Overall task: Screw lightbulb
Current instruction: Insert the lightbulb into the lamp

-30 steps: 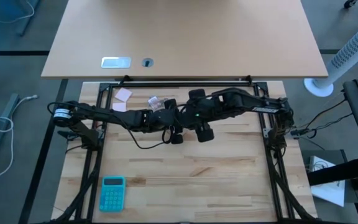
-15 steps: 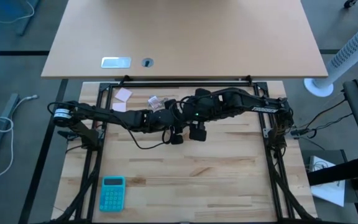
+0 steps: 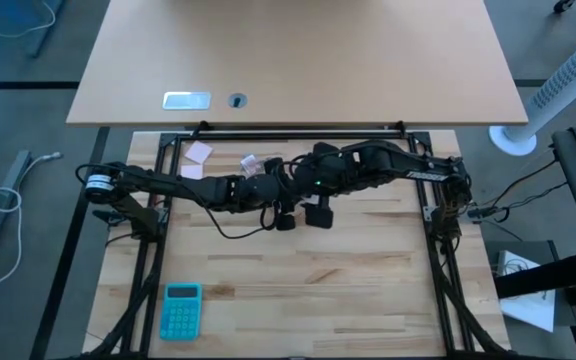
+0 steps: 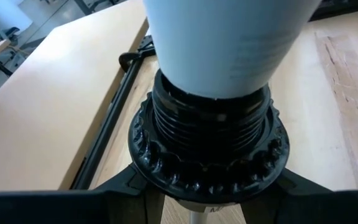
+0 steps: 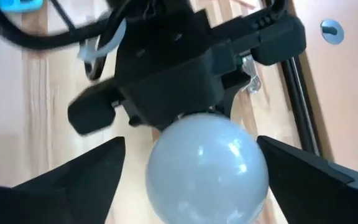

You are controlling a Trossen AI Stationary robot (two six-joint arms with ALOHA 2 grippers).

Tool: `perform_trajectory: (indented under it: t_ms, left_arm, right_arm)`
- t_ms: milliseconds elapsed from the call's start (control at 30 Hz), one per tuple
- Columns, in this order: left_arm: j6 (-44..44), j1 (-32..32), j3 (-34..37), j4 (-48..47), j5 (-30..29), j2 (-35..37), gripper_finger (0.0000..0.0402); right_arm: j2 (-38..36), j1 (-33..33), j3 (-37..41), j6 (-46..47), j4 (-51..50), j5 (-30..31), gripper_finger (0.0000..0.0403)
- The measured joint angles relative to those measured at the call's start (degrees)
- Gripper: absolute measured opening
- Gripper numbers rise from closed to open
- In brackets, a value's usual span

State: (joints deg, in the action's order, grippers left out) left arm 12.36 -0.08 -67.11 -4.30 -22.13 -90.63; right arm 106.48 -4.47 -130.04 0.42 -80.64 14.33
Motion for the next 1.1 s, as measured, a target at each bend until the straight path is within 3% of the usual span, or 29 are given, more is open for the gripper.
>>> perform_trajectory:
  t_ms: [500,767,1100]
  left_arm:
    - [-0.07,-0.02,0.0,-0.41,0.13,0.0,0.0145]
    - [-0.45,-0.02,0.0,-0.47,0.17,0.0,0.0145]
    - [-0.7,-0.02,0.02,-0.47,0.2,-0.04,0.0145]
  right_arm:
    - [-0.13,-0.28,-0.02,-42.71,-0.09,0.52,0.0364]
    - [-0.15,-0.4,-0.02,-49.07,-0.11,0.74,0.0364]
    - [-0.15,-0.41,-0.02,-47.7,-1.79,1.29,0.0363]
